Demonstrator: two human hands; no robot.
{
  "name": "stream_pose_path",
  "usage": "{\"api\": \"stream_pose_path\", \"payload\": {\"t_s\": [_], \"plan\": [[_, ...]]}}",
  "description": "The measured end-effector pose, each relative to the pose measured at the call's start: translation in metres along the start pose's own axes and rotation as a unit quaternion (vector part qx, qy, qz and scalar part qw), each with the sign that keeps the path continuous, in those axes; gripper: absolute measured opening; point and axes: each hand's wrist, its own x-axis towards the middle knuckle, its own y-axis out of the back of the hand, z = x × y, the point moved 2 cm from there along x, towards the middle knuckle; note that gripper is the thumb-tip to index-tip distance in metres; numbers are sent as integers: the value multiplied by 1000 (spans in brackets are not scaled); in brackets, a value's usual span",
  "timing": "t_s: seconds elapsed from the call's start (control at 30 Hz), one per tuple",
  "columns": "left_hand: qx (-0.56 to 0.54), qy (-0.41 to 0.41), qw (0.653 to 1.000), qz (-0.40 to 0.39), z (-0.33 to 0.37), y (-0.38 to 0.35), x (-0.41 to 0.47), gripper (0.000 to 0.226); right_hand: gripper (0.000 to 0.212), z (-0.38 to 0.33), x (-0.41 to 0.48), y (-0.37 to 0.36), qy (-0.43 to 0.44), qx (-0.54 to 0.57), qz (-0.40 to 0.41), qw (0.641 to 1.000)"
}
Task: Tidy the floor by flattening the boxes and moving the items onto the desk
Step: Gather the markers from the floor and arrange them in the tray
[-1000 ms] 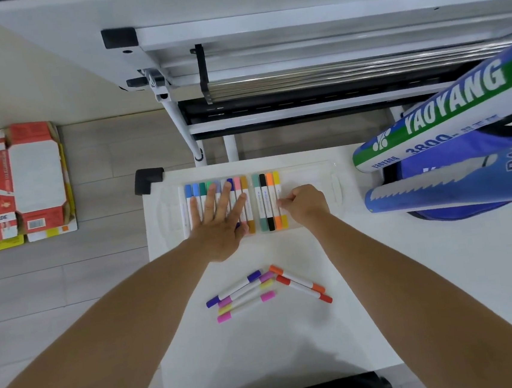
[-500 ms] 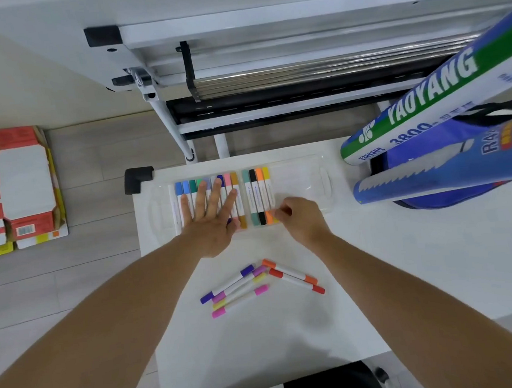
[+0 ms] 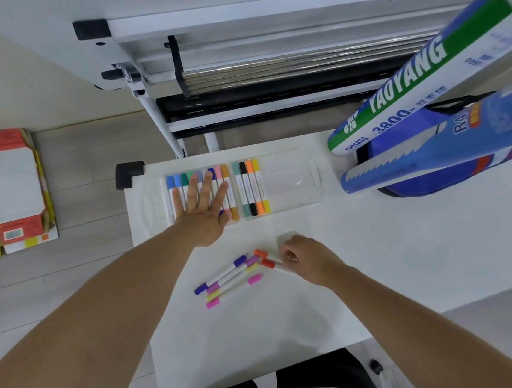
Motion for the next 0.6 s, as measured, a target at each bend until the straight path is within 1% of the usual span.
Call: {"api": "stream_pose_path", "payload": {"t_s": [0.1,0.13,0.2,0.23,0.3,0.33,0.43,0.53,0.6], "plan": [[-1,3,1000,0,0,-1,1,71,11,3,4,-1,-19,-2,50,999],[-1,3,1000,1,0,-1,1,71,12,5,6,-1,-28,-11,73,997],[0,4,1000,0,0,-1,1,71,25,6,8,1,-40,-35,110,992],[-1,4,1000,0,0,0,1,71,32,7,8,2,-48,-45,116,991],[1,3,1000,0,0,-1,1,71,43,10,10,3,-64,-60,108,990],[1,3,1000,1,0,-1,2,71,44,12,11,3,-72,-58,99,991],[3,4,1000,6,0,-1,2,72,25,11,12,5,-95,-27,94,991],[0,3,1000,2,0,0,2,71,28,8,15,9,-97,-5,88,991],[2,6,1000,2,0,0,2,71,28,2,18,16,-87,57,98,990]]}}
